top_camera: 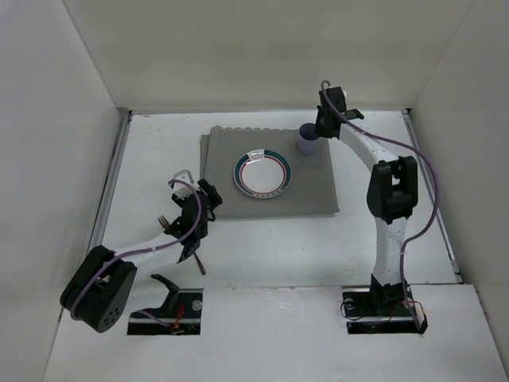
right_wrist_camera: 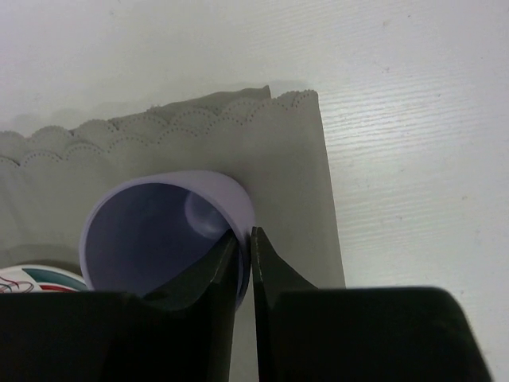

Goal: Set the dinner table for one person

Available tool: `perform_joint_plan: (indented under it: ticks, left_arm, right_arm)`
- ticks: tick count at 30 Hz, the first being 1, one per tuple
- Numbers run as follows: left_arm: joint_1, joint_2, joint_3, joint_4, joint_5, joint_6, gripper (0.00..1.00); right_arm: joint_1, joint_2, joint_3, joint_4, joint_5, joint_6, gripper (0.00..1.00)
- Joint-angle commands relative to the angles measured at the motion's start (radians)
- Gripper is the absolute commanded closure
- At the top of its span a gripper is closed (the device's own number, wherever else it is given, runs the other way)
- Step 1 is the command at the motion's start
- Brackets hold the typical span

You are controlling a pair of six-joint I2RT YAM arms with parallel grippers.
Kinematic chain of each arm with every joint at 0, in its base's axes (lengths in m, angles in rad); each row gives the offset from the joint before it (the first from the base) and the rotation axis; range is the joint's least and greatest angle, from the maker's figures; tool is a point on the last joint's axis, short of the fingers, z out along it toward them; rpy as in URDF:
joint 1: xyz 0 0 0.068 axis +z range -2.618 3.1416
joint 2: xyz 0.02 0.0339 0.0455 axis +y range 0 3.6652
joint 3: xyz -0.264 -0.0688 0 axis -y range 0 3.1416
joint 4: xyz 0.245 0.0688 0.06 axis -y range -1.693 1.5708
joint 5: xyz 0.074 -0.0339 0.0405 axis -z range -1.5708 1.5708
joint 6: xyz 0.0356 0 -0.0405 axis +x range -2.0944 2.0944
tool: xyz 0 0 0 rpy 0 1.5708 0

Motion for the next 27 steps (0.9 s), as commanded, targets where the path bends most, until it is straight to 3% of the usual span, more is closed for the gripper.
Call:
perform_joint_plan:
  ticks: [1,10,15,19,22,23,27]
  left_arm:
    - [0.01,-0.009,0.022,0.031,-0.006,-0.007,0.42]
    - [0.024,0.003,0.026,0.027,0.004,-0.009,0.42]
    - [0.022,0.001,0.033,0.021,-0.009,-0.001,0.44]
    - [0.019,0.011,0.074,-0.06,-0.045,-0.014,0.5]
    - [-0.008,0.044,0.138,-0.149,-0.137,-0.026,0.51]
    - [-0.022,0.054,0.161,-0.182,-0.159,-0.026,0.5]
    - [-0.086,0.064,0.249,-0.356,-0.225,-0.047,0.47]
  right_arm:
    - [-0.006,0.025,0.064,-0.013,0.009,-0.013,0.8]
    - [-0.001,-0.024,0.074,0.001,0.009,-0.009,0.5]
    - [-0.001,-0.145,0.037,0.037,0.011,-0.01,0.37]
    - [-0.001,-0.291,-0.052,0.106,0.026,-0.001,0.33]
    - [0.009,-0.468,-0.251,0.238,0.072,0.037,0.33]
    - [0.026,-0.537,-0.35,0.308,0.09,0.06,0.38]
    - [0.121,-0.797,-0.766,0.605,0.138,0.166,0.76]
